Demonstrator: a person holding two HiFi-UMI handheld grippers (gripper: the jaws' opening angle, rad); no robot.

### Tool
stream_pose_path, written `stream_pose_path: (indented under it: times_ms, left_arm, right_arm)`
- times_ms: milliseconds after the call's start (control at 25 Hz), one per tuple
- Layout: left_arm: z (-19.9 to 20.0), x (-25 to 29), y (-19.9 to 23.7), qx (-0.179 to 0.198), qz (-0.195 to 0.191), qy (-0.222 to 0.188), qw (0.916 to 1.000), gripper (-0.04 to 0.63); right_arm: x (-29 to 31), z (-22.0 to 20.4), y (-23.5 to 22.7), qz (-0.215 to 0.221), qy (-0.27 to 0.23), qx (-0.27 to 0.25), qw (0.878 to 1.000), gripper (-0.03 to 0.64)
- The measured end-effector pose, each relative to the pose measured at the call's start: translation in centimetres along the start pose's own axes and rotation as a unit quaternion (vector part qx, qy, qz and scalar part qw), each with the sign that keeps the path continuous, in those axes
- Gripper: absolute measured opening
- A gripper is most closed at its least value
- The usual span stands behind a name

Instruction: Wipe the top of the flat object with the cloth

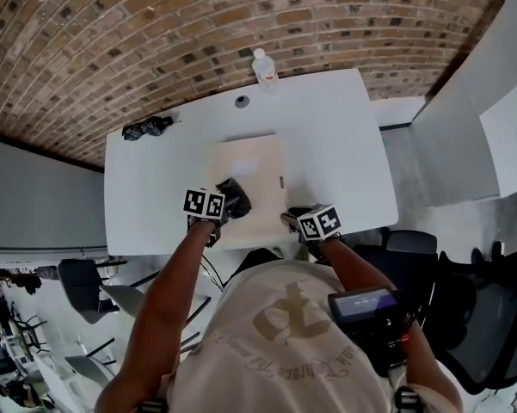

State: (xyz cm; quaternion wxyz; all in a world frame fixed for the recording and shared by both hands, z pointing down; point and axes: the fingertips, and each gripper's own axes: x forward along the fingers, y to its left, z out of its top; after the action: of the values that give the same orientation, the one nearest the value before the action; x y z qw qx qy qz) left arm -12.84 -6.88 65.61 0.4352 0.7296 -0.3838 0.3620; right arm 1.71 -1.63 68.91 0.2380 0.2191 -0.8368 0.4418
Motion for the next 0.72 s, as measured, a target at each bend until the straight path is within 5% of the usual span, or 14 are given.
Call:
stream_pose_path:
  times_ms: [720]
  left_arm:
    - [-6.3, -6.2, 7.1, -0.065, 0.083, -0.022, 0.9941, 0.101]
  right_arm:
    - [-0.3, 0.0, 0.0, -0.03, -0.017, 0.018, 0.999, 0.16]
